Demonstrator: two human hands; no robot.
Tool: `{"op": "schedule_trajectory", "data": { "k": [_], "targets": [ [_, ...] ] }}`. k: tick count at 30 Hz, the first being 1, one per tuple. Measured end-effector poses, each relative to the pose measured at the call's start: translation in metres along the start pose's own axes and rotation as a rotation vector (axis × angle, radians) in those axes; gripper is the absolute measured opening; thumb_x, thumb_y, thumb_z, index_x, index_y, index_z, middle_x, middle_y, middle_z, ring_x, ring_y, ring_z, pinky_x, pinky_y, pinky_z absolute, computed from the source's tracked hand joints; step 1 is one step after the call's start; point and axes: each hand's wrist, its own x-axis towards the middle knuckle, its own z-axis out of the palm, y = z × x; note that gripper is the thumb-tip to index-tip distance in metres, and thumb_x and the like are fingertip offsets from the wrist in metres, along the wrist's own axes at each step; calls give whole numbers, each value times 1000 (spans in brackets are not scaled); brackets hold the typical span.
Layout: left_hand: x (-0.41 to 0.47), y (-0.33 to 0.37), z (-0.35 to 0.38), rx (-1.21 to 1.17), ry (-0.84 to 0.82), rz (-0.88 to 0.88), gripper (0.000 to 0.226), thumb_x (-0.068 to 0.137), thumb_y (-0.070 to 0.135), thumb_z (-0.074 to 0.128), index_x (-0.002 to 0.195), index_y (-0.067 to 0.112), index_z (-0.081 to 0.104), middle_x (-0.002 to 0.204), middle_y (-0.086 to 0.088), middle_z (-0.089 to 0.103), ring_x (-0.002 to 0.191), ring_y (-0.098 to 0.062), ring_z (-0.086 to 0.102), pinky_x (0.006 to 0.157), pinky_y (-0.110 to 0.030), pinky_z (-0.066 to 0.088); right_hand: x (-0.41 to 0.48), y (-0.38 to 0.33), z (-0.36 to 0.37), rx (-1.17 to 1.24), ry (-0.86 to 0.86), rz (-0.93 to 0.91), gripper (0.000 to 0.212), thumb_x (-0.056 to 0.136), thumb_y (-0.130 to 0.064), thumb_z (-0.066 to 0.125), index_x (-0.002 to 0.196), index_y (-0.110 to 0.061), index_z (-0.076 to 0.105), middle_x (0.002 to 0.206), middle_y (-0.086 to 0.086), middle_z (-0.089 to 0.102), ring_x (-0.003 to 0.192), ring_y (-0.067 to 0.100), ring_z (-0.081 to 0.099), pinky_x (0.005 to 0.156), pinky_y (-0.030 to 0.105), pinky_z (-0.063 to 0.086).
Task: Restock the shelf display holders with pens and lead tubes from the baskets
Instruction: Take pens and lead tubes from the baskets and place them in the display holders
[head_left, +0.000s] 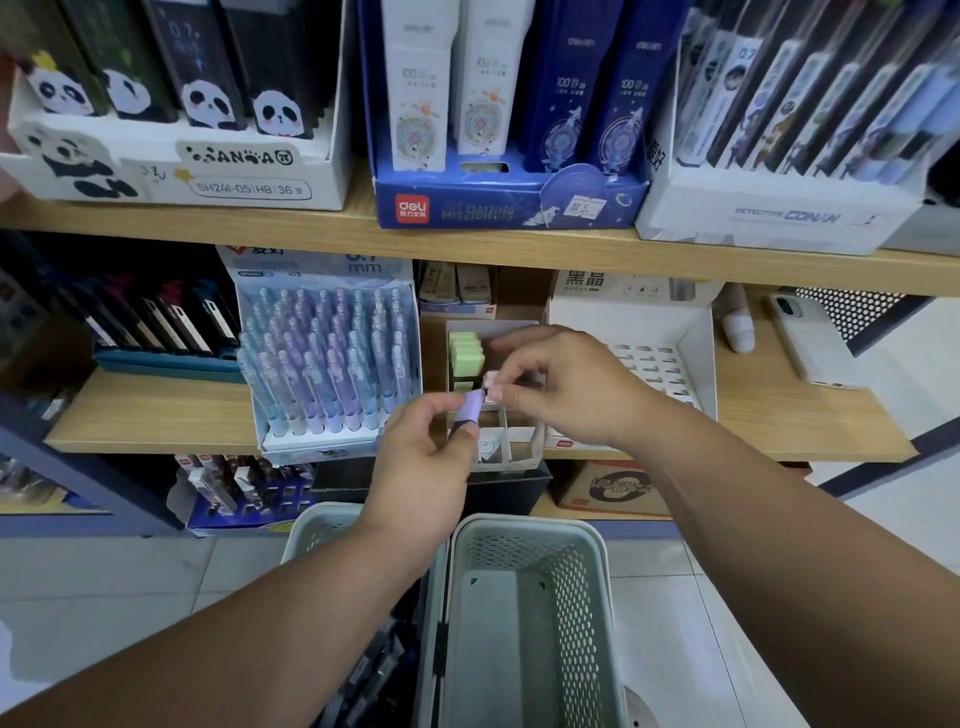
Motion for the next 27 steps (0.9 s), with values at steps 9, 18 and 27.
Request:
{"op": "schedule_trajectory", "data": {
  "k": [9, 18, 27],
  "targets": [
    [-3, -1, 7, -5, -10, 145, 39, 98, 6, 55, 126, 32, 53, 113, 4, 60, 85, -18, 58, 77, -33, 46, -7, -1, 0, -21, 54, -23, 14, 89, -29, 76, 94, -16, 77, 113, 0, 66, 108, 15, 60, 91, 30, 46],
    [-2, 3, 4, -57, -32, 325, 79, 90, -7, 63, 115, 66, 47, 102, 9, 55, 82, -13, 61, 72, -16, 50, -7, -12, -1, 74, 42, 76, 22, 86, -44, 76, 93, -24, 75, 92, -8, 69, 88, 8, 62, 81, 35, 53],
    [-8, -14, -1, 226, 141, 274, 24, 93, 11, 66, 95, 35, 61, 97, 9, 62, 82, -2, 61, 75, -16, 50, -2, -2, -4, 221, 102, 152, 13, 90, -28, 74, 89, -15, 73, 90, 2, 73, 87, 20, 68, 84, 42, 55]
  ]
}}
